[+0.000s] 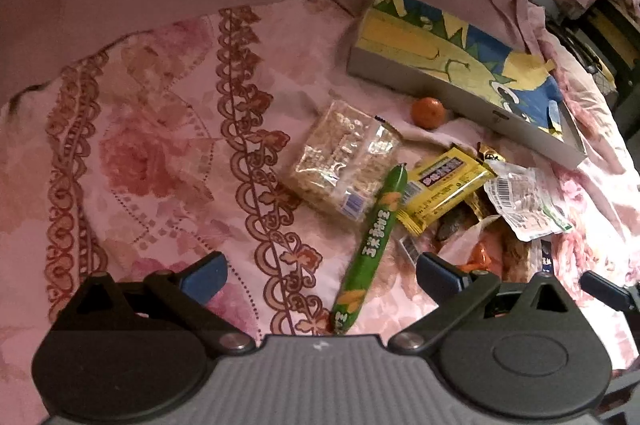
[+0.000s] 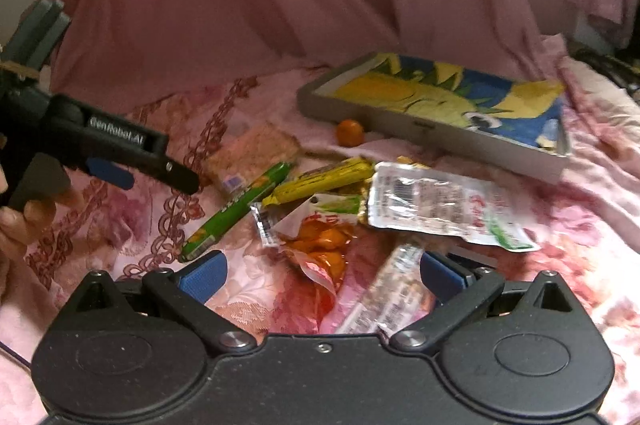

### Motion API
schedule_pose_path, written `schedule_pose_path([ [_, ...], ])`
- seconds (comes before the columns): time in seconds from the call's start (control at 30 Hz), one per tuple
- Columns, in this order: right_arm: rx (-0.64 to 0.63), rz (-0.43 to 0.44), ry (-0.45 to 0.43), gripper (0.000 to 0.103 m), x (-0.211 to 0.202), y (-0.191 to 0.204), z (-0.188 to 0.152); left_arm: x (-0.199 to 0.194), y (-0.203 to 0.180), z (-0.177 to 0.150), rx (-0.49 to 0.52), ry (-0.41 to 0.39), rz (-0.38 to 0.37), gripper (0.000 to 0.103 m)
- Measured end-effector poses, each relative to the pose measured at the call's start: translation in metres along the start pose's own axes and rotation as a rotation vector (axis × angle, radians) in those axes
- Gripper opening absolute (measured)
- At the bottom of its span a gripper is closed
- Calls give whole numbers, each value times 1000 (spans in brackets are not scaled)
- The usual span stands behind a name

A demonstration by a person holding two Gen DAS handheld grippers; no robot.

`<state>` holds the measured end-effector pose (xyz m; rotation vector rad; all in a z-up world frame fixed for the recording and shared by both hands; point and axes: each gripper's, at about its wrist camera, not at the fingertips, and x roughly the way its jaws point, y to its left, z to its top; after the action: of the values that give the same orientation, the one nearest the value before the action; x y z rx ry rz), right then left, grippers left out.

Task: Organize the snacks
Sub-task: 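Grasp the green sausage stick with the left tool while the right tool grasps the orange candy pouch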

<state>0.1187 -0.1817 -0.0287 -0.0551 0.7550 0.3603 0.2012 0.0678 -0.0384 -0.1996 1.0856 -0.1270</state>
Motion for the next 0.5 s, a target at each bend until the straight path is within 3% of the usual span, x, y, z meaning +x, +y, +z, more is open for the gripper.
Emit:
schedule_pose_path([
  [0.2,-111,12,14,100,28,14,-1,17,-7,-1,65,45,-11,99],
  [0.33,-189,24,31,90,40,25,-5,22,-9,-3,73,69,-25,94],
  [0.5,-172,24,56,80,52,23,-5,29,-9,-2,76,96,-56,84],
])
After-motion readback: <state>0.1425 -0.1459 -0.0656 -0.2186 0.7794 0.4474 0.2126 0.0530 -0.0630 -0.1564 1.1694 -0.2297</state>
